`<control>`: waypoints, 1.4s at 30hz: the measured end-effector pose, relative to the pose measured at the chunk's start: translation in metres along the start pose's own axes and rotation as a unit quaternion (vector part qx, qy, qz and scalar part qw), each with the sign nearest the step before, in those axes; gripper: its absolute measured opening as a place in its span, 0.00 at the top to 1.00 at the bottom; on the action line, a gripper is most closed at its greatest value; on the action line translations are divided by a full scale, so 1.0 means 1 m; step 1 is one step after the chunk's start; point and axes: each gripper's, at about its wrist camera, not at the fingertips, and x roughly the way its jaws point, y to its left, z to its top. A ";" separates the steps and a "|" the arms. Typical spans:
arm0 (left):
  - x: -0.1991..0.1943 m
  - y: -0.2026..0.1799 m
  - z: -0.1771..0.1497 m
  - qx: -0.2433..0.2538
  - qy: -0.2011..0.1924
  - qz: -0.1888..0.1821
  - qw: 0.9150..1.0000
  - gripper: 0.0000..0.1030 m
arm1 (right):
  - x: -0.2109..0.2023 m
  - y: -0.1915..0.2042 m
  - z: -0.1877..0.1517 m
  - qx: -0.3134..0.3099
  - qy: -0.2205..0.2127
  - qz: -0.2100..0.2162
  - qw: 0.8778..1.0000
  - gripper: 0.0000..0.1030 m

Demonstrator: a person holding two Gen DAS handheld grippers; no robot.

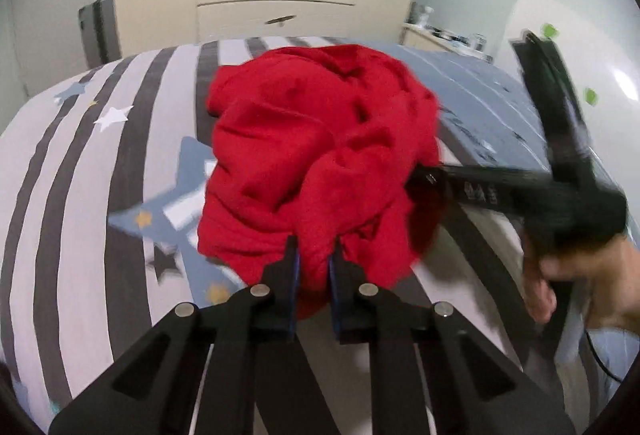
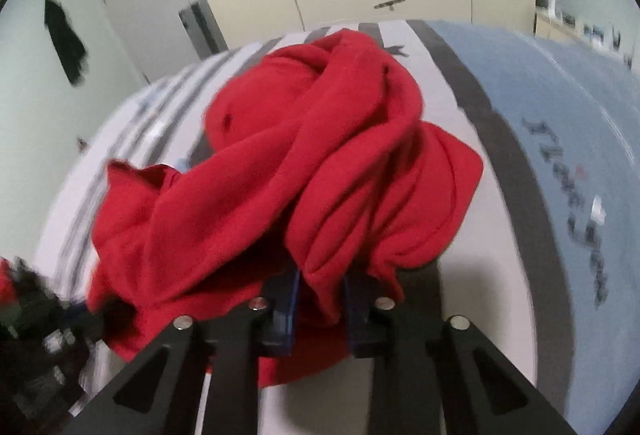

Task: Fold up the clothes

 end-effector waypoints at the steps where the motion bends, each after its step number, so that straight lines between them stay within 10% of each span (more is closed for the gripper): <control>1: -0.010 -0.005 -0.010 0.001 -0.003 -0.008 1.000 0.91 | -0.006 0.002 -0.005 0.003 -0.006 0.011 1.000 0.86; 10: -0.142 -0.058 -0.153 -0.011 0.026 -0.060 0.998 0.91 | -0.140 0.032 -0.153 -0.068 0.041 0.062 0.995 0.86; 20: -0.262 -0.123 -0.313 -0.074 0.218 -0.080 0.970 0.90 | -0.272 0.053 -0.338 -0.077 0.175 0.081 0.978 0.86; 25: -0.294 -0.106 -0.289 -0.119 0.200 -0.032 0.972 0.78 | -0.294 0.036 -0.361 -0.034 0.224 0.028 0.974 0.70; 30: -0.301 -0.077 -0.240 -0.138 0.105 0.031 0.984 0.23 | -0.321 0.012 -0.320 -0.007 0.150 -0.030 0.988 0.48; 42: -0.122 -0.069 -0.181 -0.105 0.158 -0.052 0.981 0.25 | -0.192 0.013 -0.266 -0.016 0.129 -0.017 0.991 0.48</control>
